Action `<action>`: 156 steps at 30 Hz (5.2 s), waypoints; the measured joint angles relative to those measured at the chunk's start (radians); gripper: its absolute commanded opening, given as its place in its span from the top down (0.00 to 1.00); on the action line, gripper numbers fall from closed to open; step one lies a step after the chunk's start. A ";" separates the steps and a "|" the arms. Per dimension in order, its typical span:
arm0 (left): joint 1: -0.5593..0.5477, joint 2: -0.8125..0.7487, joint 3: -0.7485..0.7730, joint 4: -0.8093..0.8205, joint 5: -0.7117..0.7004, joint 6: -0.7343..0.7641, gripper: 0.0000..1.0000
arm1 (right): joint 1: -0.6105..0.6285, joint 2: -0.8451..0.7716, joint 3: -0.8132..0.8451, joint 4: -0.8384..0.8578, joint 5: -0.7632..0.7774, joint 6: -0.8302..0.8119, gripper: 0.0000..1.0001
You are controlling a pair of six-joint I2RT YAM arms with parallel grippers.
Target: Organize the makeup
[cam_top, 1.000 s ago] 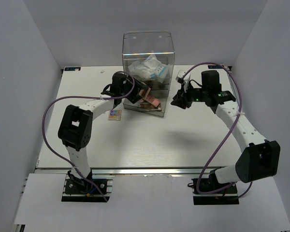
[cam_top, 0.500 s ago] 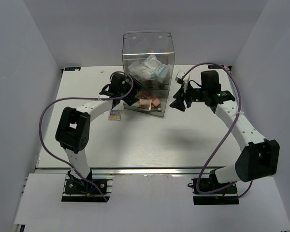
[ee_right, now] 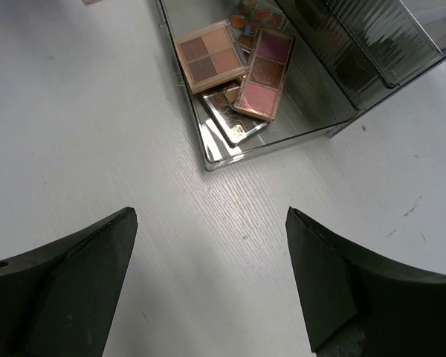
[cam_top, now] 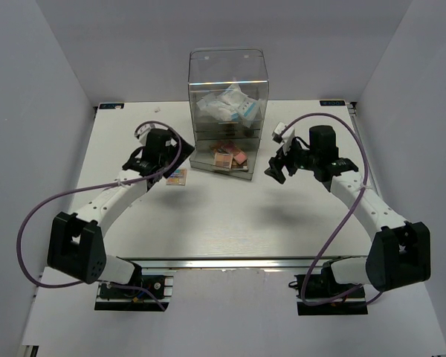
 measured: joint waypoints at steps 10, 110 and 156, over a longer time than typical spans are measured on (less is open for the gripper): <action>0.056 -0.024 -0.087 -0.097 -0.015 0.272 0.02 | -0.002 0.005 0.005 0.006 -0.061 0.005 0.15; -0.025 0.343 -0.084 0.785 0.327 -0.305 0.85 | -0.017 -0.014 0.007 0.015 -0.132 0.097 0.54; -0.032 -0.167 -0.125 0.335 0.105 0.074 0.02 | 0.278 0.377 0.301 -0.335 -0.107 -0.291 1.00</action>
